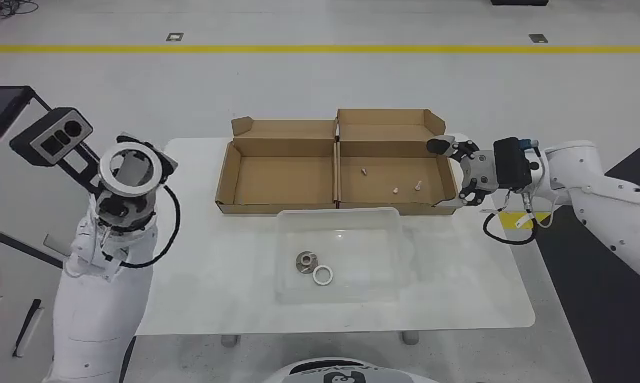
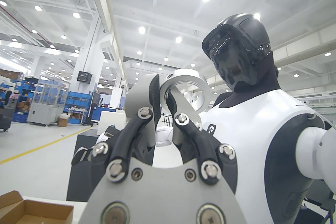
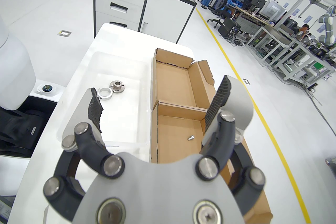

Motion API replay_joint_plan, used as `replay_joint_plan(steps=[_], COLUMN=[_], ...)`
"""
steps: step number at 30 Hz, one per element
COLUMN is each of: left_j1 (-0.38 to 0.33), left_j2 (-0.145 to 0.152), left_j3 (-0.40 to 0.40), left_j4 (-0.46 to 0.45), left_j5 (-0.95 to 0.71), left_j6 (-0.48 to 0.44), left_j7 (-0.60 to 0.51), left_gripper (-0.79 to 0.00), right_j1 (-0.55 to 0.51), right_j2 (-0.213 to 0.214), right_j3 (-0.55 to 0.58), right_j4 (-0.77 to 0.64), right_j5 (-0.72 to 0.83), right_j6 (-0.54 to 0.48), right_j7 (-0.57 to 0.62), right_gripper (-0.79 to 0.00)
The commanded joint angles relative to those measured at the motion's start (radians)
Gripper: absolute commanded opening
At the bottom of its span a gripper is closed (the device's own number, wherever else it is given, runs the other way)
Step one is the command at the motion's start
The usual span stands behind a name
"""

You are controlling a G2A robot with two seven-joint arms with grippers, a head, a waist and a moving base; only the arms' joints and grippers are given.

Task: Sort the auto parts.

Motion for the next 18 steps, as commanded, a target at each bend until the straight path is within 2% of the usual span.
replay_joint_plan(steps=[1, 7, 11, 15, 18], left_j1=[0.003, 0.023, 0.033, 0.04, 0.045], left_j2=[-0.003, 0.009, 0.02, 0.027, 0.027], left_j3=[-0.01, 0.003, 0.001, 0.003, 0.005], left_j4=[0.002, -0.004, -0.006, -0.01, -0.015], left_j5=[0.063, 0.269, 0.338, 0.339, 0.275], left_j6=[0.0, 0.0, 0.0, 0.0, 0.0], left_j7=[0.005, 0.005, 0.005, 0.006, 0.006], left_gripper=[-0.785, -0.785, -0.785, -0.785, -0.785], right_j1=[0.0, 0.0, 0.0, 0.0, 0.0], right_j2=[0.0, 0.0, 0.0, 0.0, 0.0], right_j3=[0.0, 0.0, 0.0, 0.0, 0.0], right_j4=[0.0, 0.0, 0.0, 0.0, 0.0], right_j5=[0.0, 0.0, 0.0, 0.0, 0.0], right_j6=[0.0, 0.0, 0.0, 0.0, 0.0], right_j7=[0.0, 0.0, 0.0, 0.0, 0.0], right_gripper=[0.0, 0.0, 0.0, 0.0, 0.0])
